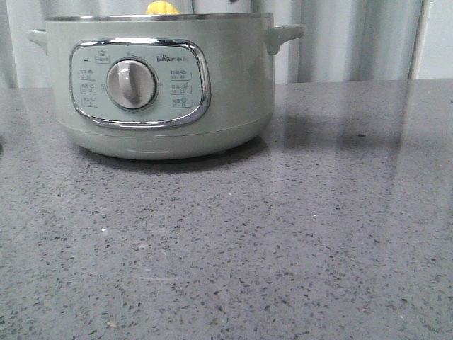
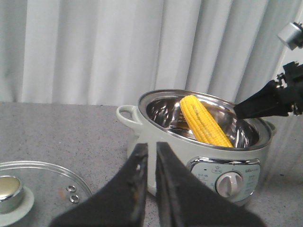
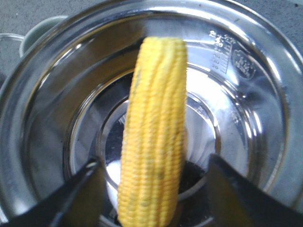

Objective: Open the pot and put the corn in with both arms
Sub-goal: 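Lower the corn into the pot and open the right gripper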

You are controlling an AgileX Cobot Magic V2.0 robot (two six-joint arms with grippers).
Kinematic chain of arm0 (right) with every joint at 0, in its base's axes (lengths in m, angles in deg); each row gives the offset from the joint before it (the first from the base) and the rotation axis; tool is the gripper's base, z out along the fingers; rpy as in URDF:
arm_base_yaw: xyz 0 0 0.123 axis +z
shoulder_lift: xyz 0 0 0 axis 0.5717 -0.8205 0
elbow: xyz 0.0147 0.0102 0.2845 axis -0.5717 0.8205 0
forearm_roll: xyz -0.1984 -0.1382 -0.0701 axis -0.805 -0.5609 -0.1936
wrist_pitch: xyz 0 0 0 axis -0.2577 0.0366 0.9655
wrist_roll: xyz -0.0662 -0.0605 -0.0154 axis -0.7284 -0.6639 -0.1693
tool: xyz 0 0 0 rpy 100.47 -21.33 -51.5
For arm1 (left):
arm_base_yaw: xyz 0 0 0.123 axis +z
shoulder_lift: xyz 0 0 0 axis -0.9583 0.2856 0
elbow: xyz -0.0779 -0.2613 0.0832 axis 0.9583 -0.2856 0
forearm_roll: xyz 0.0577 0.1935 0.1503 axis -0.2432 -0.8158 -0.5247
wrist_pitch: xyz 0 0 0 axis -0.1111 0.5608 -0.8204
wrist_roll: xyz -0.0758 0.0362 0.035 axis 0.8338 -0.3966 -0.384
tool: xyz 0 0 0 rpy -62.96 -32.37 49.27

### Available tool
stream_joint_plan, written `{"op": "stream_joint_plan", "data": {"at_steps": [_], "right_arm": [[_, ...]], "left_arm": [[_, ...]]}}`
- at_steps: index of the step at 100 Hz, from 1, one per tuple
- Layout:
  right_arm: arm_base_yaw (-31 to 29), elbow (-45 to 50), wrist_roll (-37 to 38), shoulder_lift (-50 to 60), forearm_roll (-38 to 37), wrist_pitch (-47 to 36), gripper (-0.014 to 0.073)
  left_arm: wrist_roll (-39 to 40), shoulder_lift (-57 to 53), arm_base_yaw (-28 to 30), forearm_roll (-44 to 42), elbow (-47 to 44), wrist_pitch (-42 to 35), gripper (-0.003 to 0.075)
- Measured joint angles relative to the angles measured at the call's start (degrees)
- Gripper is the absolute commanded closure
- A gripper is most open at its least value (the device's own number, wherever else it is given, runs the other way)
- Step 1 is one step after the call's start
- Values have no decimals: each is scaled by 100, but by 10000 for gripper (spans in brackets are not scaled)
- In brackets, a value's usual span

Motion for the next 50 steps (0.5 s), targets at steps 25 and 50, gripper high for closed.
{"op": "stream_joint_plan", "data": {"at_steps": [25,50], "right_arm": [[0,197,0,1500,-664,140,640],[0,2258,0,4198,-1722,-561,640]], "left_arm": [[-508,-698,0,-23,0,551,741],[-1158,-1099,0,-156,0,686,741]]}}
